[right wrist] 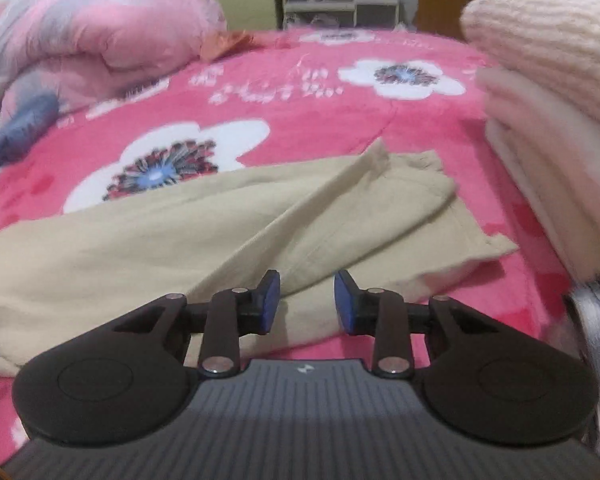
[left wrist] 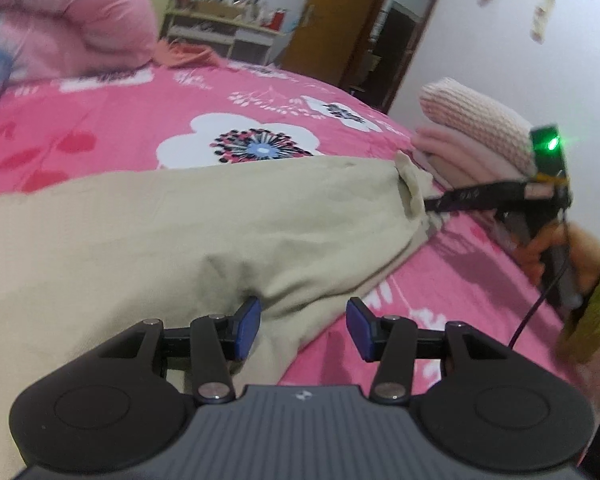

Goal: Fold clothes
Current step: 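Lay the trouser leg down and open the right tool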

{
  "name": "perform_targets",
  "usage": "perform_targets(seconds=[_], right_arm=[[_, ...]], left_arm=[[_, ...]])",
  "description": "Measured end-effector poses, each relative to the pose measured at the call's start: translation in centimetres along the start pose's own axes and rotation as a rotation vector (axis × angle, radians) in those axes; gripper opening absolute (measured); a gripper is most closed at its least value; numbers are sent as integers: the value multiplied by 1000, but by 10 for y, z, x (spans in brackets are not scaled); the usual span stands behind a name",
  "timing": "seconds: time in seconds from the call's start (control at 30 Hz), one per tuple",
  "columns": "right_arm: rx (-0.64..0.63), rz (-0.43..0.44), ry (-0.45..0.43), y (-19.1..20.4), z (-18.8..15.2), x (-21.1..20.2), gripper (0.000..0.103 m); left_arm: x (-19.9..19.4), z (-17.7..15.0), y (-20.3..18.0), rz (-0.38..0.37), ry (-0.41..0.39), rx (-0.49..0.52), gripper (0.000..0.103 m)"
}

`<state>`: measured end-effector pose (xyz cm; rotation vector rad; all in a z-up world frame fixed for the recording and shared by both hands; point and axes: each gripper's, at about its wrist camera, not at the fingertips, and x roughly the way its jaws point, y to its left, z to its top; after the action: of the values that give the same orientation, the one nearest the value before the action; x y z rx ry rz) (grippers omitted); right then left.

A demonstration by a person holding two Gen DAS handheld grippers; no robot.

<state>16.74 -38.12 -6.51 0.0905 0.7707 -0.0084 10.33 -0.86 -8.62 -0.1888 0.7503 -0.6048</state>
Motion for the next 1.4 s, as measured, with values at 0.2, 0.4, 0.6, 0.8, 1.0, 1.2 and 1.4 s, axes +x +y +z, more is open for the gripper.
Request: perform_targets(seconds=[0.2, 0.4, 0.6, 0.8, 1.0, 1.2, 1.4], right_arm=[[-86, -17, 90, 3, -14, 2, 27], [-98, -13, 81, 4, -20, -28, 28], [-98, 28, 37, 17, -20, -41, 28], [-90, 45, 78, 21, -39, -49, 28], [-95, 134, 43, 43, -46, -67, 28], [-106, 338, 14, 104, -46, -66, 28], [274, 465, 119, 91, -84, -52, 29]], left_arm=[[5, 9, 23, -61, 20, -168, 49], [6, 14, 35, -101, 48, -269, 49], [5, 19, 44, -121, 66, -354, 49], [-14, 10, 37, -120, 74, -248, 53], [-43, -19, 3, -25, 64, 43, 53], [-47, -41, -37, 147, 19, 317, 51], [-34, -57, -56, 273, 0, 521, 33]])
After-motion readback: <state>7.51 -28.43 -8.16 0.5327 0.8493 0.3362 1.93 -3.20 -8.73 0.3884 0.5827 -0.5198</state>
